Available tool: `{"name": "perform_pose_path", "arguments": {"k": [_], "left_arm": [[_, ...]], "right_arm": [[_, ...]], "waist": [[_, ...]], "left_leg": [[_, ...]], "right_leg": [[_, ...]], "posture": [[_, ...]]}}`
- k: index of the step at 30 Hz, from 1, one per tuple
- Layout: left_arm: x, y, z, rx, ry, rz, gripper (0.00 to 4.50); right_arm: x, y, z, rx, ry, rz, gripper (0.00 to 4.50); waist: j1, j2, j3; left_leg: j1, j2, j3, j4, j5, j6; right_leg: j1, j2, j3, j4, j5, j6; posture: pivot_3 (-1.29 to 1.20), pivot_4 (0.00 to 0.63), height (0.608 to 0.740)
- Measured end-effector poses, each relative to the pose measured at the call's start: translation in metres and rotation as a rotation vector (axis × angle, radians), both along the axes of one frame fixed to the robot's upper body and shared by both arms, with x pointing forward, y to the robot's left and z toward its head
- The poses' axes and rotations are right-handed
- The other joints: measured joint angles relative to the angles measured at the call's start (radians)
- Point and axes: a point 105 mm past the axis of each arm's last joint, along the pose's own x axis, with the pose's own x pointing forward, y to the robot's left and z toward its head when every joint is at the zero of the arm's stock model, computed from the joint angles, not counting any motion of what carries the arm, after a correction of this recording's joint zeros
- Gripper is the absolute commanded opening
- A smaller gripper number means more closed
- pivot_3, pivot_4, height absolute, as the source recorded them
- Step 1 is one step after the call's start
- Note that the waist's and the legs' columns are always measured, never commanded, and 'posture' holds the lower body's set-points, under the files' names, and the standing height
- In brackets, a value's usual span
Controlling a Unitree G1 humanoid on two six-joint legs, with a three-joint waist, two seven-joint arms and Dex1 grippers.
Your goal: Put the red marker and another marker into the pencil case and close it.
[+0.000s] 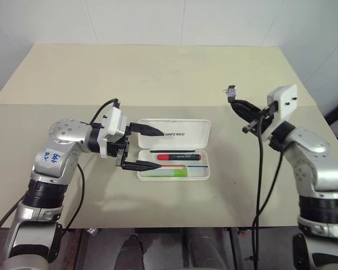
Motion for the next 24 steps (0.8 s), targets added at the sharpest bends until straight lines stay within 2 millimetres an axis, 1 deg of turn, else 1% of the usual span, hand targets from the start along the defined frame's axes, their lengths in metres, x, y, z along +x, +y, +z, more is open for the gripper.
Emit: {"name": "perform_pose_path", "arguments": {"k": [2, 7, 8, 10, 13, 15, 19, 24], "left_arm": [[0.001, -0.001, -0.001, -0.006, 0.003, -0.004, 4.50], [0.004, -0.003, 0.001, -0.008, -0.004, -0.023, 4.50], [0.004, -0.003, 0.000, -0.006, 0.000, -0.025, 4.50], [0.004, -0.003, -0.001, -0.005, 0.001, -0.032, 4.50], [0.003, -0.003, -0.003, -0.002, -0.001, -0.043, 4.50], [0.005, -0.002, -0.004, -0.001, 0.008, -0.038, 4.50], [0.004, 0.005, -0.007, 0.016, 0.016, -0.027, 4.50], [-0.002, 0.018, -0.020, 0.043, 0.052, 0.006, 4.50]], "right_arm": [[-0.016, 0.007, -0.002, -0.027, 0.031, 0.070, 0.01], [-0.057, 0.024, 0.002, -0.104, 0.067, 0.283, 0.01], [-0.064, 0.026, -0.001, -0.129, 0.089, 0.327, 0.01], [-0.071, 0.027, -0.005, -0.162, 0.117, 0.382, 0.01], [-0.075, 0.025, -0.013, -0.250, 0.158, 0.471, 0.01], [-0.073, 0.024, -0.020, -0.282, 0.181, 0.522, 0.01], [-0.067, 0.024, -0.032, -0.372, 0.205, 0.625, 0.01], [-0.055, 0.019, -0.048, -0.480, 0.245, 0.727, 0.01]], "waist": [[0.007, 0.000, 0.000], [0.016, 0.000, 0.000], [0.017, 0.000, 0.000], [0.019, -0.001, 0.000], [0.018, -0.001, 0.000], [0.018, -0.001, 0.000], [0.011, -0.001, 0.000], [0.007, -0.001, 0.000]], "left_leg": [[0.000, 0.000, 0.000, 0.000, 0.000, 0.000], [0.000, 0.000, 0.000, 0.001, 0.000, 0.000], [0.000, 0.000, 0.000, 0.001, 0.000, 0.000], [0.000, 0.000, 0.001, 0.002, 0.000, 0.000], [0.000, 0.000, 0.001, 0.002, 0.000, 0.000], [0.000, 0.000, 0.001, 0.003, 0.000, 0.000], [0.000, 0.000, 0.002, 0.004, 0.000, 0.000], [0.000, 0.000, 0.002, 0.003, 0.000, 0.000]], "right_leg": [[0.000, 0.000, 0.000, 0.000, 0.000, 0.000], [0.000, 0.000, 0.000, -0.001, -0.002, -0.003], [0.000, 0.000, 0.000, -0.001, -0.003, -0.005], [0.000, 0.000, 0.000, -0.002, -0.005, -0.010], [0.001, 0.000, 0.000, -0.002, -0.006, -0.011], [0.001, 0.000, 0.000, -0.002, -0.006, -0.011], [0.001, 0.000, 0.001, -0.002, -0.006, -0.011], [0.000, 0.000, 0.000, -0.002, -0.005, -0.008]], "posture": [[0.00, 0.150, 0.740], [0.00, 0.150, 0.740], [0.00, 0.150, 0.740], [0.00, 0.150, 0.740], [0.00, 0.150, 0.740], [0.00, 0.150, 0.740], [0.00, 0.150, 0.740], [0.00, 0.150, 0.740]]}}
